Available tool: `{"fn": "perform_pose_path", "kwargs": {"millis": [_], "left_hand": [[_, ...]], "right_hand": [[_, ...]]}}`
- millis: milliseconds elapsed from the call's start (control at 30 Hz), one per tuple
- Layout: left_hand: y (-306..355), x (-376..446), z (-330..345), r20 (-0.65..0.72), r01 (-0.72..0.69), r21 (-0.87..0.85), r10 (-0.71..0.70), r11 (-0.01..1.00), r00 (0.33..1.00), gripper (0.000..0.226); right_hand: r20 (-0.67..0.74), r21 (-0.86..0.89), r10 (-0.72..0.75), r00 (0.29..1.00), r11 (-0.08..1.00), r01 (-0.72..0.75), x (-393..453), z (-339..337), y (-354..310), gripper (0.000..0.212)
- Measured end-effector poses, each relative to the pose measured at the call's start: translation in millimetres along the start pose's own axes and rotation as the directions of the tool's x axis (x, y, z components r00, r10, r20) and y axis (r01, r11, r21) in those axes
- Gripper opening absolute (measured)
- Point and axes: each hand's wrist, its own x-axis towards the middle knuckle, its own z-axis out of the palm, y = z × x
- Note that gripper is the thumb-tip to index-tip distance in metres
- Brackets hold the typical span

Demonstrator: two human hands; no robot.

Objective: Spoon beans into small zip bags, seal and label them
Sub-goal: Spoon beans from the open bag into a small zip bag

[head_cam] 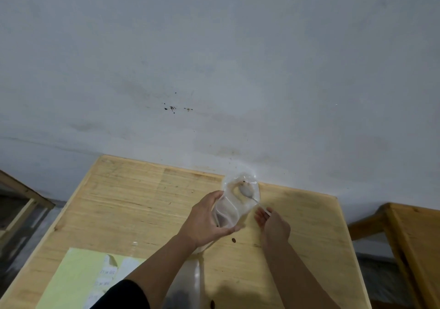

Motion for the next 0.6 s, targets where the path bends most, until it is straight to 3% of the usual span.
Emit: {"fn": "perform_pose_path", "kwargs": {"millis": [100,367,600], "left_hand": [[-3.1,-1.0,-0.2,0.005,0.009,-0.001,-0.009,1.0,1.0,0.106],[-3.8,6.4,-4.3,-0.014,0.004,0.007,-0.003,1.0,1.0,0.105],[-2.6,9.0,-6.1,-0.035,0.009,0.026,-0.008,1.0,0.999,0.104]], "right_hand": [[0.041,0.109,0.036,0.999,0.993,-0.04,0.5,5.2,0.9,0.018],[0.194,0.09,0.008,0.981,0.996,-0.026,11.0,-5.4,5.6,0.023],[0.154,0.038,0.039,0.987,0.998,-0.046,9.6,-16.4,-1.3,0.019]]}}
